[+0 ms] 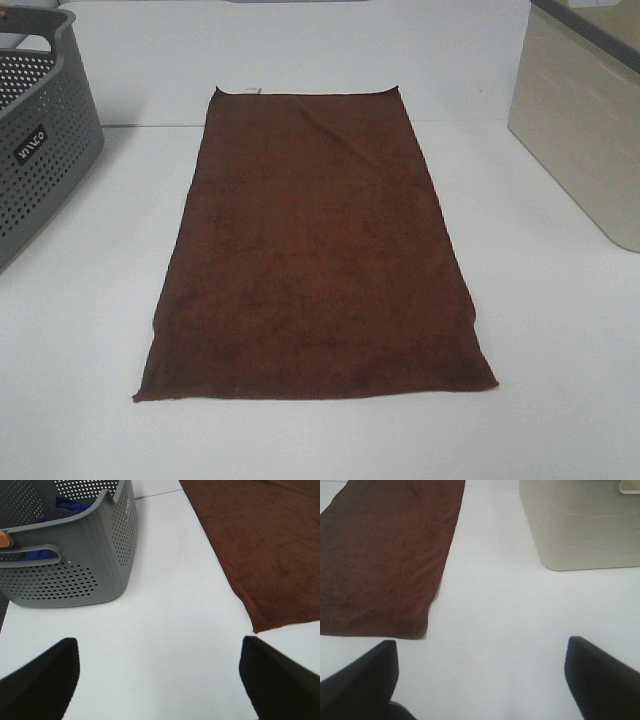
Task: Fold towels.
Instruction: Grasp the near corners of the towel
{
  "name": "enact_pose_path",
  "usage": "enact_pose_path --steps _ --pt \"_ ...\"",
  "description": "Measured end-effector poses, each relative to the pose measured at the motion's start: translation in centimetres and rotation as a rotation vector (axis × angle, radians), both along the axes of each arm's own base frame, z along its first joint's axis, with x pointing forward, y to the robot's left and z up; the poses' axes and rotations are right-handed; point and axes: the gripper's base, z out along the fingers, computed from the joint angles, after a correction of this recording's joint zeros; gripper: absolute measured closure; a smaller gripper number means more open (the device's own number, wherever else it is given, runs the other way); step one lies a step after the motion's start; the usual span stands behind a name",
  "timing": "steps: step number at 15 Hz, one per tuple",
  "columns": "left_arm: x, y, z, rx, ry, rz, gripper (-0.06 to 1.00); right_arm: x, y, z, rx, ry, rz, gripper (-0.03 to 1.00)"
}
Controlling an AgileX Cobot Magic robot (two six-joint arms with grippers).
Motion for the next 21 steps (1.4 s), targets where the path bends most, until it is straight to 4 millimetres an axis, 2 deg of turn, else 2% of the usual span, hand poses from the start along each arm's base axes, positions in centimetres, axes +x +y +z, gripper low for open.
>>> enact_pose_path --steps 21 --pt "0.00 0.00 0.00 0.000 0.000 0.000 0.12 0.00 0.00 0.00 0.000 0.000 0.000 0.12"
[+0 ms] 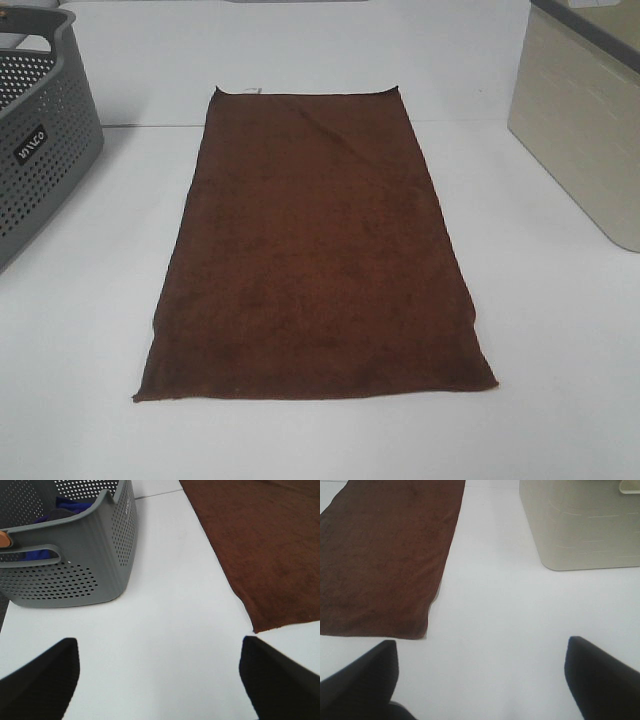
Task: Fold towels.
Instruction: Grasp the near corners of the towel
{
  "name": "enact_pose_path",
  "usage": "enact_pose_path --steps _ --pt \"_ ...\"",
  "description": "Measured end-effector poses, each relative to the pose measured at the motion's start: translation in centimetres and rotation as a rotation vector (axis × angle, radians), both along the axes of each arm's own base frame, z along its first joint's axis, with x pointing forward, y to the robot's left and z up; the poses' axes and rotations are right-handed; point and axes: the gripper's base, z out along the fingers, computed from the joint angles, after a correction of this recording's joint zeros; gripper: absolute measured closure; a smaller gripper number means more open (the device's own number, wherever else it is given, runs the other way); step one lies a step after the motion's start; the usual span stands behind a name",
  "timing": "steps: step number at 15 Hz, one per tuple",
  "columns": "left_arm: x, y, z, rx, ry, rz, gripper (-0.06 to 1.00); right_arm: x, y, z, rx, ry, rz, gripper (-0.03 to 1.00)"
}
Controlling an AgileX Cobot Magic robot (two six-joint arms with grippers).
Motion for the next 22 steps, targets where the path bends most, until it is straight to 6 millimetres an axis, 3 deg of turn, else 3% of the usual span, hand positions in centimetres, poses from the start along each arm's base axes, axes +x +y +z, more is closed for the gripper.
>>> enact_pose_path --steps 18,20,22 --pt "0.1 0.0 0.4 -0.009 -0.025 0.005 0.12 0.1 0.0 0.1 0.000 0.002 0.000 0.12" --pt "0.6 0.0 1.2 -0.029 -0.070 0.015 0.13 0.5 0.0 0.4 -0.004 0.005 -0.004 0.12" --pt "3.8 -0.5 2.8 -0.182 -0.181 0.018 0.14 3.5 0.0 1.8 0.001 -0.016 -0.013 0.12"
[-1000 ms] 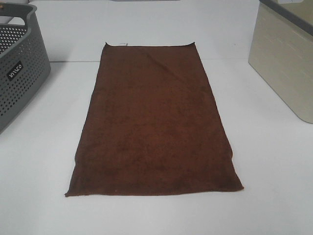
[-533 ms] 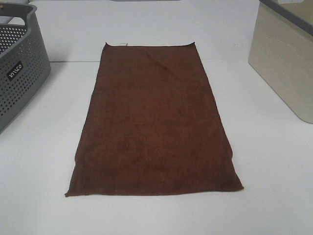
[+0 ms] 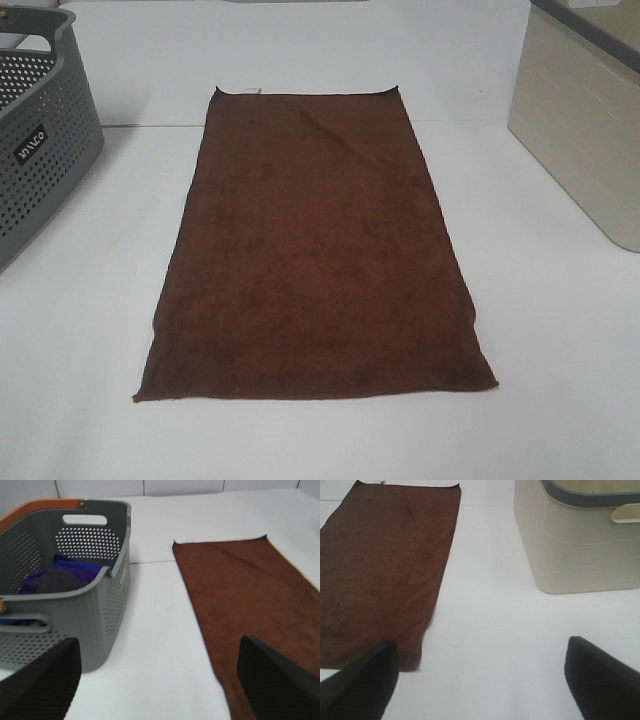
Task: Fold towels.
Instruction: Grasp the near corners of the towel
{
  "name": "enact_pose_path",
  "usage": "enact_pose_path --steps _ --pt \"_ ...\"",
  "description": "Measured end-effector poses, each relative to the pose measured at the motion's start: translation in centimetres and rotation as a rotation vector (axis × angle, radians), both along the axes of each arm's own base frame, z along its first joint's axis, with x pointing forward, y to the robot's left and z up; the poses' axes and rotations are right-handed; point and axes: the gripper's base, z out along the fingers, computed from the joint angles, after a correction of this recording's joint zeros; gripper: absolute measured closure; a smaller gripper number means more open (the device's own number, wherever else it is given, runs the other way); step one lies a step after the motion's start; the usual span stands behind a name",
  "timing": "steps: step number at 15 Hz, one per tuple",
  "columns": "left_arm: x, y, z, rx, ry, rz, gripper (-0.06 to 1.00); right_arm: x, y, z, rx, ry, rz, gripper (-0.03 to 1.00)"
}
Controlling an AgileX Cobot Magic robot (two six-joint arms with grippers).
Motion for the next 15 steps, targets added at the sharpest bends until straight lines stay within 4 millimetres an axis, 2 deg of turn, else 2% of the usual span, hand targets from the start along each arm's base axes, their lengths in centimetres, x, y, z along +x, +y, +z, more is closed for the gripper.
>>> enact_pose_path --steps 2,4,6,8,10,11,15 --pt "3.3 -0.5 0.2 -0.137 0.031 -0.011 0.14 2.9 0.1 0.2 0.032 0.056 -0.011 0.12" --pt "6.5 -1.1 -0.8 -0.282 0.185 -0.018 0.14 5.9 0.5 -0.6 0.089 0.182 -0.011 0.12" --pt "9.9 -1.7 -3.0 -0.392 0.402 -0.014 0.14 8.8 1.1 -2.5 0.159 0.375 -0.013 0.12" --pt "11.9 -2.2 -4.8 -0.412 0.526 -0.036 0.14 10.7 1.4 -4.0 0.204 0.499 -0.020 0.12" --pt "14.3 -2.7 -7.2 -0.425 0.650 -0.080 0.14 13.3 1.9 -6.9 0.241 0.685 -0.008 0.12" --pt "15.5 -3.0 -8.7 -0.436 0.711 -0.101 0.14 13.8 2.0 -7.5 0.251 0.715 -0.007 0.12" --pt "18.8 -3.9 -14.0 -0.544 0.862 -0.140 0.14 18.1 3.1 -10.6 0.322 0.833 0.082 0.12"
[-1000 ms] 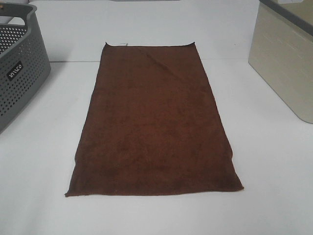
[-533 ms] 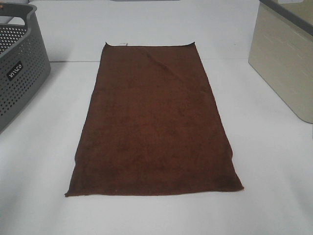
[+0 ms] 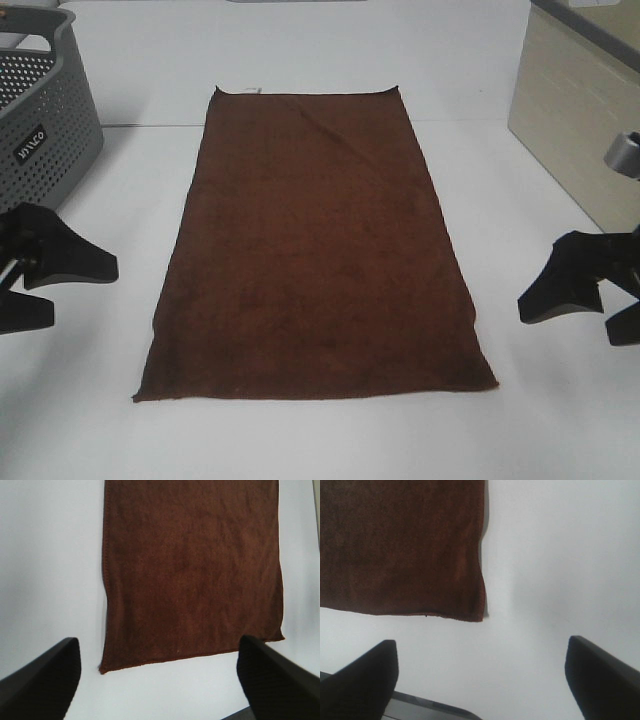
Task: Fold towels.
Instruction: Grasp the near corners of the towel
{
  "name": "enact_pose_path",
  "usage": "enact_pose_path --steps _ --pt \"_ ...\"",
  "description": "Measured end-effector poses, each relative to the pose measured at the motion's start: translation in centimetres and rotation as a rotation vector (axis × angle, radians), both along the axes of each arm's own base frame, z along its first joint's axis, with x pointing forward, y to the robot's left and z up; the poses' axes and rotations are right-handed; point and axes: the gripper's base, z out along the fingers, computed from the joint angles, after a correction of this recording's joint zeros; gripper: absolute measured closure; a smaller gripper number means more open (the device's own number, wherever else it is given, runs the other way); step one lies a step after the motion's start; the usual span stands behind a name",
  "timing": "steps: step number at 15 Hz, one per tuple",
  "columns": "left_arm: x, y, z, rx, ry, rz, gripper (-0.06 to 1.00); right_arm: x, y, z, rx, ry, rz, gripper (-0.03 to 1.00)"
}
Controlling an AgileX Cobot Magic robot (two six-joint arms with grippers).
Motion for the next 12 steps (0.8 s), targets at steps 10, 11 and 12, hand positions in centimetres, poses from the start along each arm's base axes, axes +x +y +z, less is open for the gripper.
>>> enact_pose_path --steps 10,11,12 --pt "5.0 -3.3 -7.7 -0.037 0.171 -0.200 0.20 5.5 1.2 -6.2 0.123 0.153 0.062 0.16" --pt "5.3 -4.0 -8.0 -0.024 0.170 -0.216 0.21 5.6 1.3 -6.8 0.140 0.158 0.066 0.18" --pt "5.6 -4.6 -8.1 -0.019 0.165 -0.233 0.21 5.7 1.5 -7.4 0.158 0.165 0.068 0.20"
